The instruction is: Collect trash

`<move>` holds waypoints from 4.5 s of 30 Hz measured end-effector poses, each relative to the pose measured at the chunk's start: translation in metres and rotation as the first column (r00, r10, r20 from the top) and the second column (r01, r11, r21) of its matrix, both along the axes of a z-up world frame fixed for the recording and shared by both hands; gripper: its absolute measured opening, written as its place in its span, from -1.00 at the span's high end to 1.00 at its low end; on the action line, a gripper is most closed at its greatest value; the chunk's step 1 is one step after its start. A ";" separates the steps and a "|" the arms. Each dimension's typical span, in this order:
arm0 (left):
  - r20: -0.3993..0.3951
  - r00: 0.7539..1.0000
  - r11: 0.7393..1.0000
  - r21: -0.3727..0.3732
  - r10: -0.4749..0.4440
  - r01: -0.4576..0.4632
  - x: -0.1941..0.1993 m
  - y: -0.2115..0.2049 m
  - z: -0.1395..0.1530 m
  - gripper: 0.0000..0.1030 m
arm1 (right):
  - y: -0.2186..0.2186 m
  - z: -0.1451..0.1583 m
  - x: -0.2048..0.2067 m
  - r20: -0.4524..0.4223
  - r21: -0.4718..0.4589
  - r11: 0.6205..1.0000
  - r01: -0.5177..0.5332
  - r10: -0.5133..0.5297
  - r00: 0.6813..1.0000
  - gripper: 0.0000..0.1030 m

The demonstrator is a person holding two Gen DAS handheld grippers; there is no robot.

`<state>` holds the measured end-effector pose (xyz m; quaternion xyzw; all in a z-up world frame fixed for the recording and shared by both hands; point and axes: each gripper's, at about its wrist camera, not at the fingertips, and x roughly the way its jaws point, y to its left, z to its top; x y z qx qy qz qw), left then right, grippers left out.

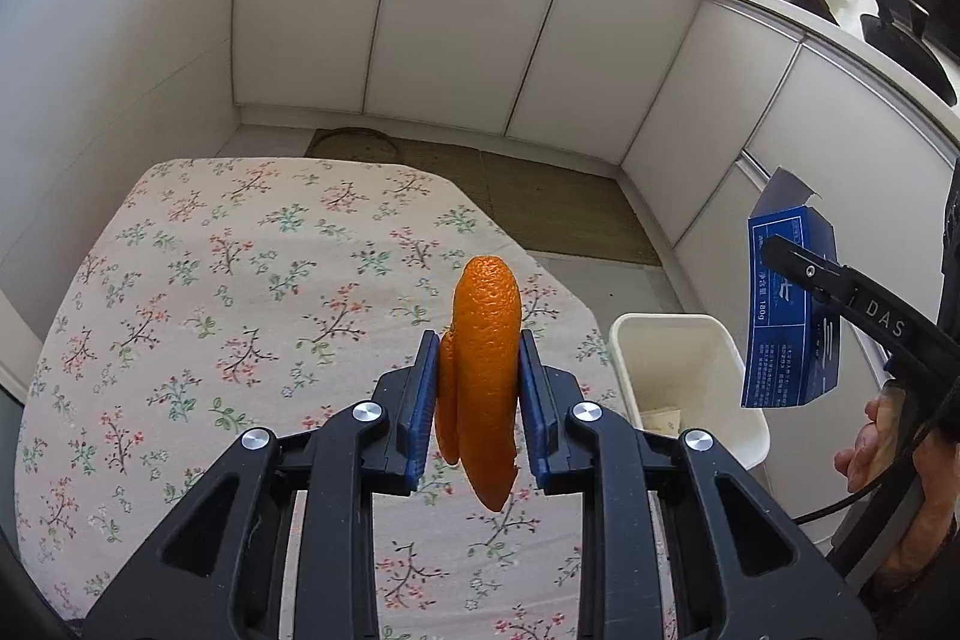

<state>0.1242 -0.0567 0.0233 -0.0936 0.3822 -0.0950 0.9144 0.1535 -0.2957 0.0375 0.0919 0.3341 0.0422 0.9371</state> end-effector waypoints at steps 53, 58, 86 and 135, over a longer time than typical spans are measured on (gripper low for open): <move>0.053 0.910 0.912 0.004 -0.411 0.411 0.042 -0.298 0.008 0.53 | -0.257 0.001 -0.094 0.054 -0.051 0.771 0.635 -0.633 0.773 -0.84; 0.041 0.906 0.907 0.023 -0.421 0.420 0.043 -0.312 0.003 0.48 | -0.259 0.000 -0.097 0.055 -0.053 0.769 0.637 -0.635 0.771 -0.84; 0.218 0.951 0.969 0.162 -0.218 0.185 0.003 -0.262 0.034 -0.86 | -0.196 0.024 -0.133 0.265 -0.043 0.821 0.569 -0.540 0.799 -0.87; 0.139 0.990 0.986 0.161 0.012 -0.035 -0.040 -0.147 0.027 -0.86 | -0.098 0.013 -0.135 0.240 -0.102 0.931 0.351 -0.319 0.917 -0.87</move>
